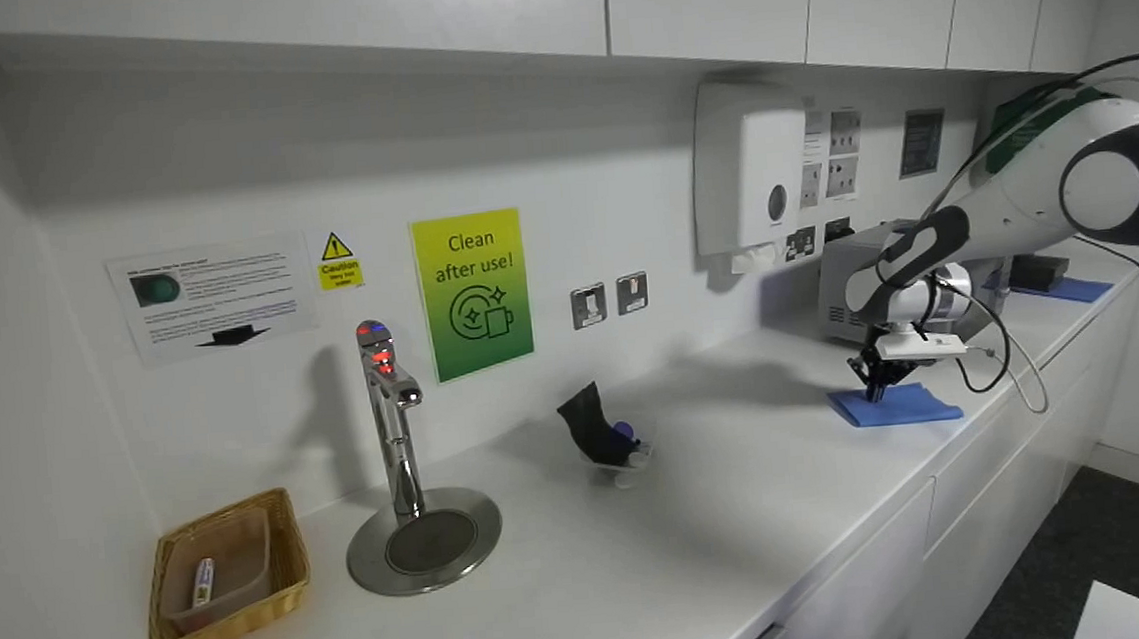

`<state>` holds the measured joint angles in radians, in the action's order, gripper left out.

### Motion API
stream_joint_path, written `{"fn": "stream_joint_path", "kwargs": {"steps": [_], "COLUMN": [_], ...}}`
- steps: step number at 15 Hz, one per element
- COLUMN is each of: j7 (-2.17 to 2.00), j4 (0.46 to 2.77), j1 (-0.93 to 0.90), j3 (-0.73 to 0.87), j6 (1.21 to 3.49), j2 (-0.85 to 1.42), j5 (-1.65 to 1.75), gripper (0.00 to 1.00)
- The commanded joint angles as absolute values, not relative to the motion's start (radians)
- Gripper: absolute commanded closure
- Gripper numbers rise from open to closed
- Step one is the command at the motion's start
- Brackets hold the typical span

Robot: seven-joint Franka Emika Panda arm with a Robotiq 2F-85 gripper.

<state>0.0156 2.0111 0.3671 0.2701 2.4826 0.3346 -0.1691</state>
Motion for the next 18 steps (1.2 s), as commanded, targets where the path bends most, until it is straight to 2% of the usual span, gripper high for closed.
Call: {"fn": "stream_joint_path", "kwargs": {"steps": [1,18], "j7": [0.046,-0.010], "j4": [1.871,1.381], "j1": [0.408,0.370], "j3": [0.252,0.194], "j6": [2.421,2.174], "j2": [0.463,0.701], "j5": [-0.213,-0.153], "gripper": [1.00,1.00]}}
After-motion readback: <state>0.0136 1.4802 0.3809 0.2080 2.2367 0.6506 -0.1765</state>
